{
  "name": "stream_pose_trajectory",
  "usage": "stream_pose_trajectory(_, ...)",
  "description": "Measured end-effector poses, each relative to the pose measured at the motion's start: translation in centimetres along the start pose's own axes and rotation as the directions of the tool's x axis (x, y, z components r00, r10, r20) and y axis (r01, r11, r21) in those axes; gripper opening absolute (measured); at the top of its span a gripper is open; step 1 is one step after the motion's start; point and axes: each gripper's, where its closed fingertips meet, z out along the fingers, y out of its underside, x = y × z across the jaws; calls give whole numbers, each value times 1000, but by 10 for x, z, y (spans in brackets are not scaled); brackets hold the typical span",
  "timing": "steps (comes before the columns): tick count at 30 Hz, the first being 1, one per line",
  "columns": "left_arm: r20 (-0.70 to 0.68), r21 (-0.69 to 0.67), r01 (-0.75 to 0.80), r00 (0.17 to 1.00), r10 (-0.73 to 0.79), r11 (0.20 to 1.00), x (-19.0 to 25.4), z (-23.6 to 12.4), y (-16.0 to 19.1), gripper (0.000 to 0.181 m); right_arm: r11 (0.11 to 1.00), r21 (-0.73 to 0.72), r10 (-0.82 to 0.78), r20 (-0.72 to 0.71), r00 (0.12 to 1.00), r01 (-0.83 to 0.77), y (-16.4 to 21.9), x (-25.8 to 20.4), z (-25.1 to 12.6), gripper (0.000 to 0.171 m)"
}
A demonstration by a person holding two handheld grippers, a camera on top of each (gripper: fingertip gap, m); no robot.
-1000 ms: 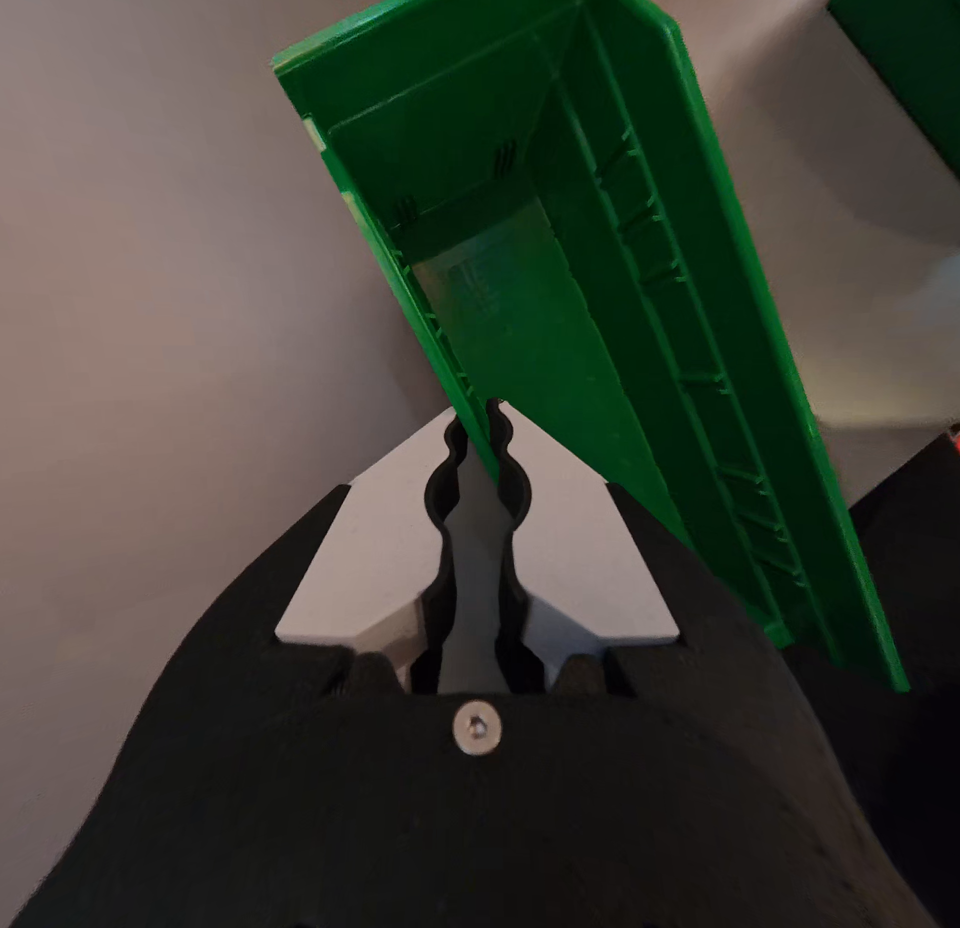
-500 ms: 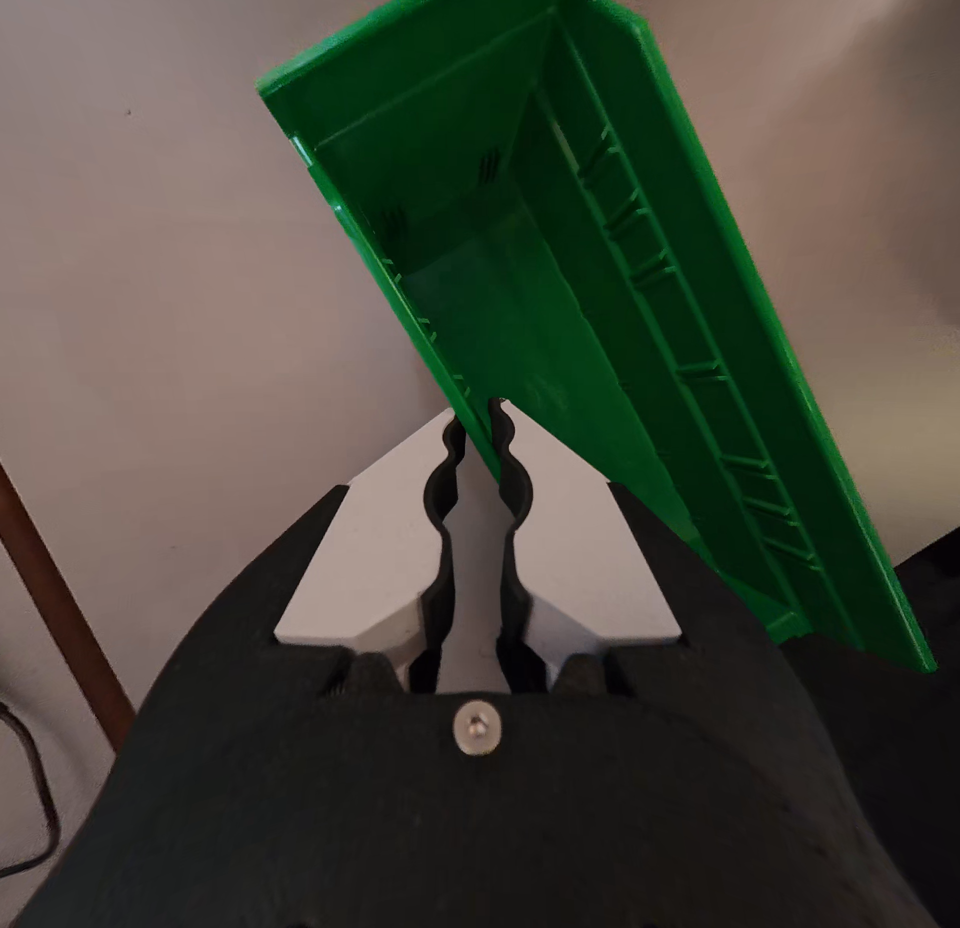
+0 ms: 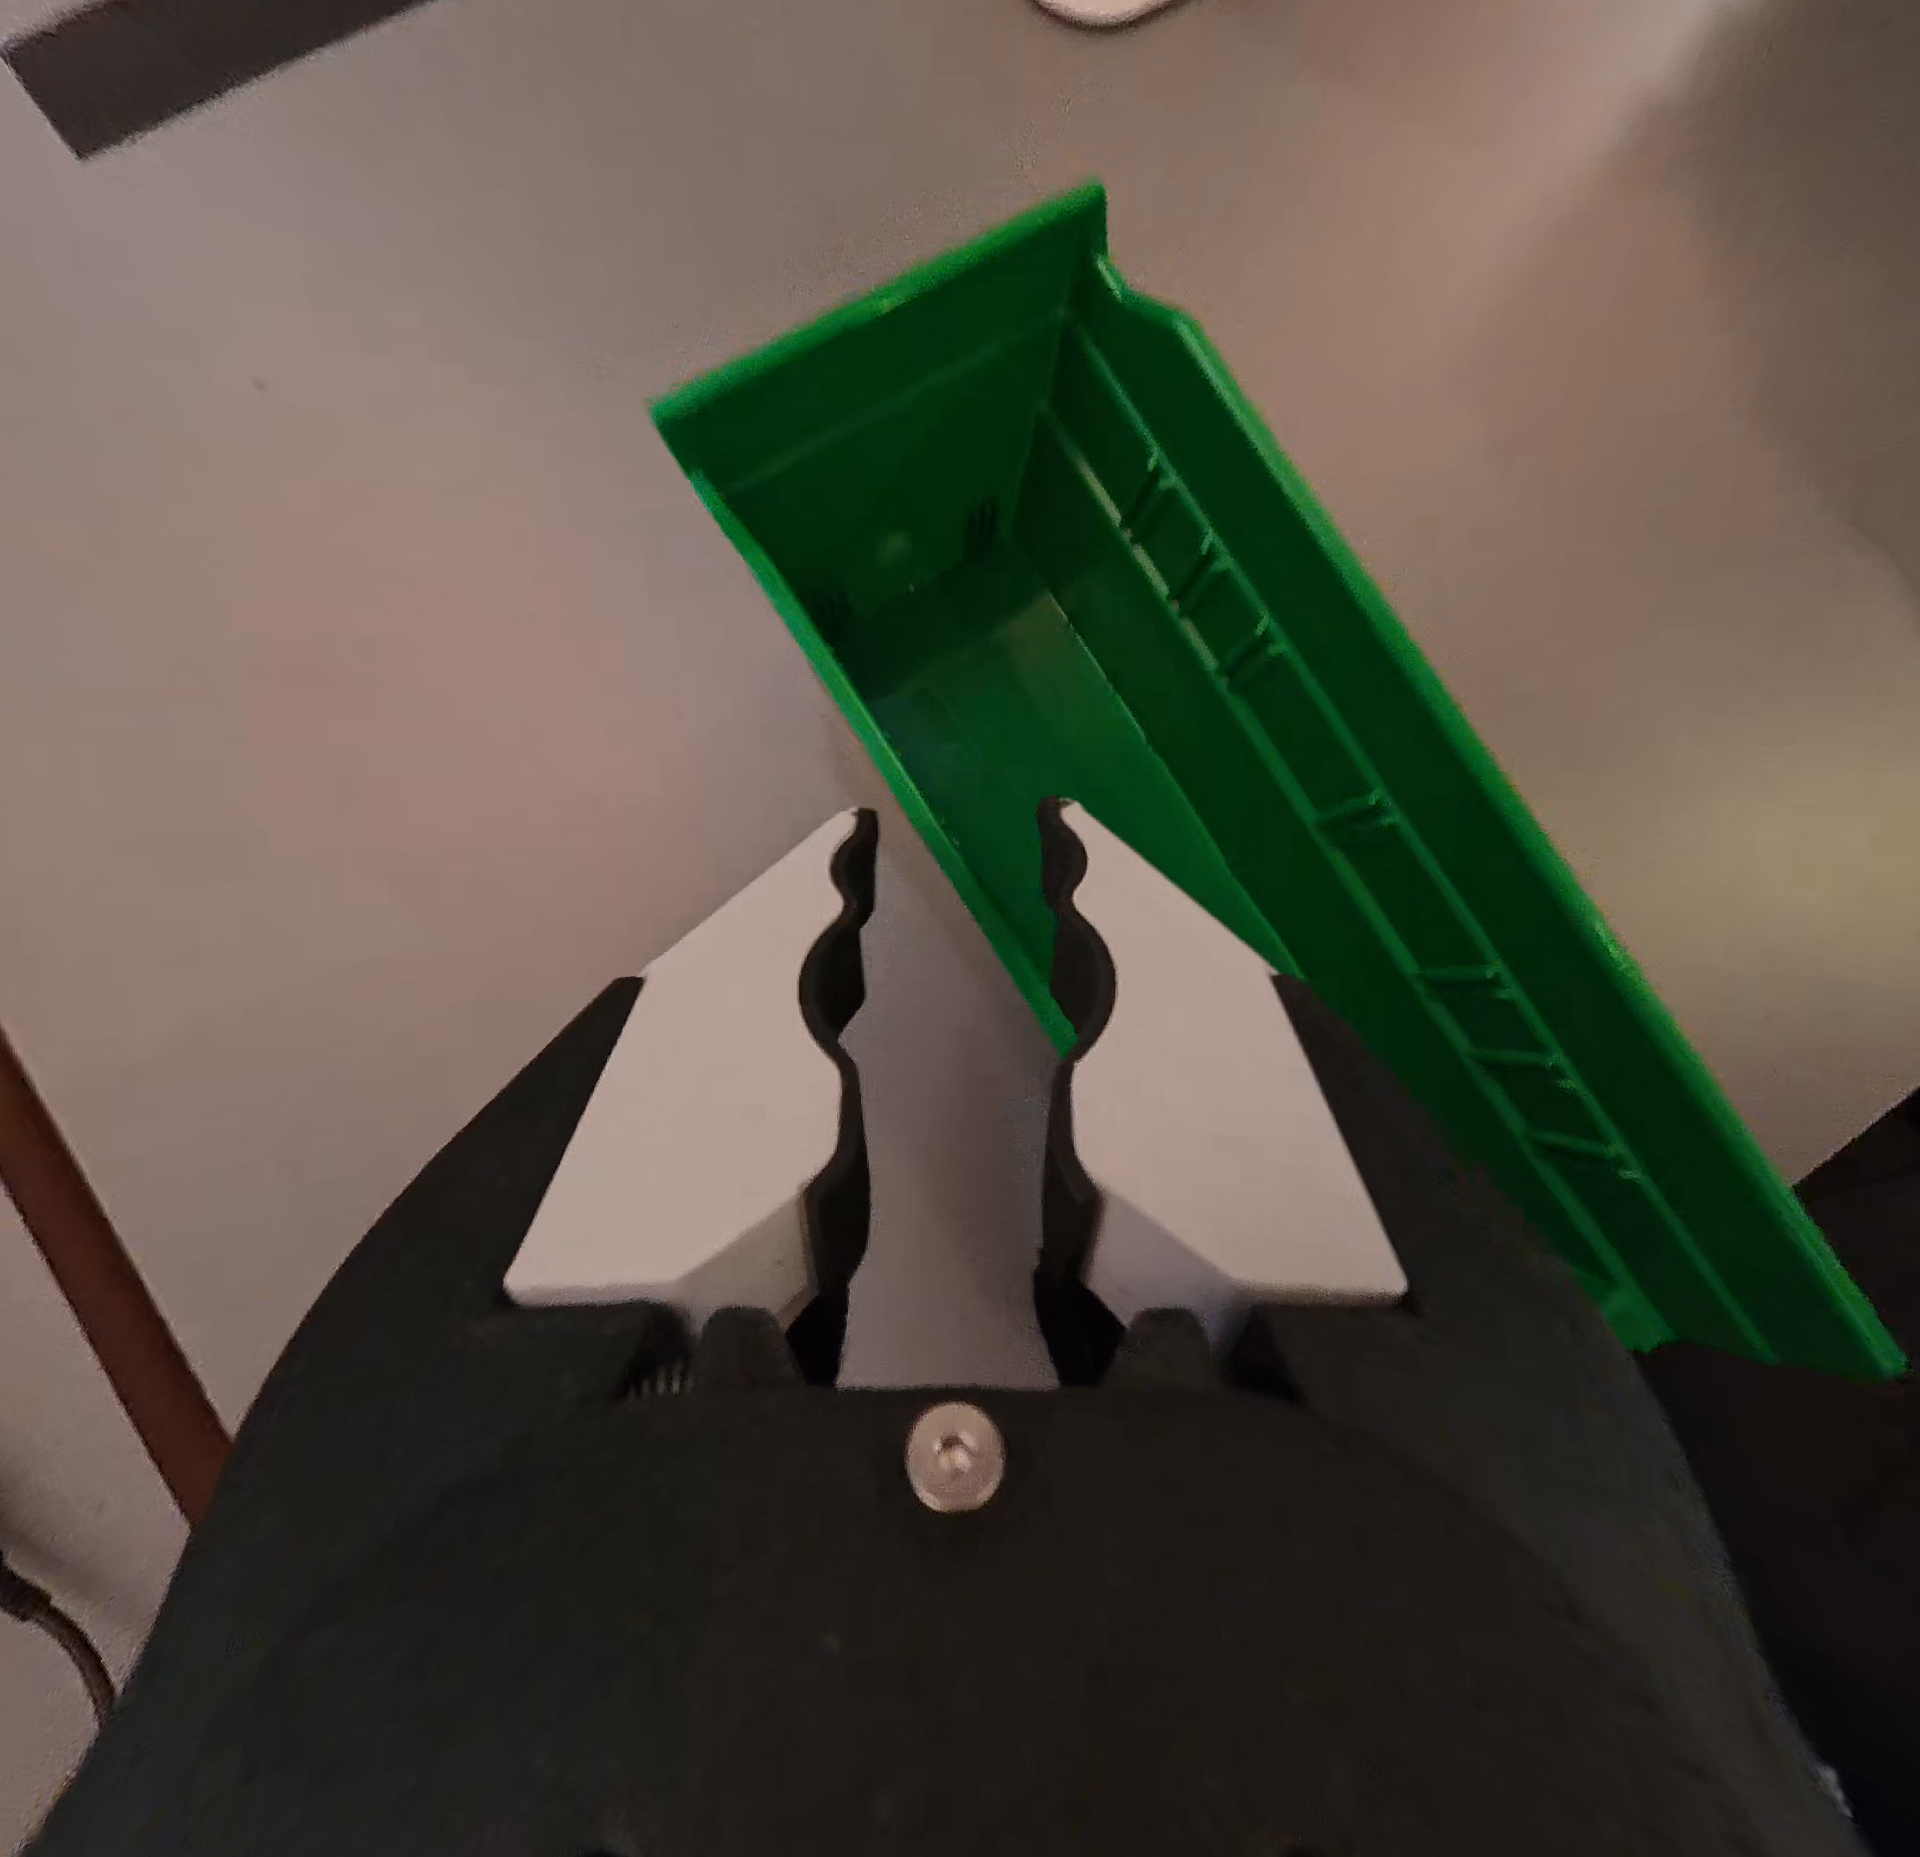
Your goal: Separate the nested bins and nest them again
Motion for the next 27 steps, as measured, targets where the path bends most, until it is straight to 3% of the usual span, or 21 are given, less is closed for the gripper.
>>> stream_pose_trajectory(1,11,22,9,1000,-9,1000,-2,-4,-5,34,1000,9,2,0,1000,-2,-1,1,0,100)
stream_pose_trajectory(16,-87,119,-35,995,46,992,35,-14,-39,30,984,164,65,-4,998,-64,-14,6,-11,90)
stream_pose_trajectory(27,-67,212,-90,992,106,973,49,-26,-63,30,976,207,81,-43,996,-70,-17,7,-22,91)
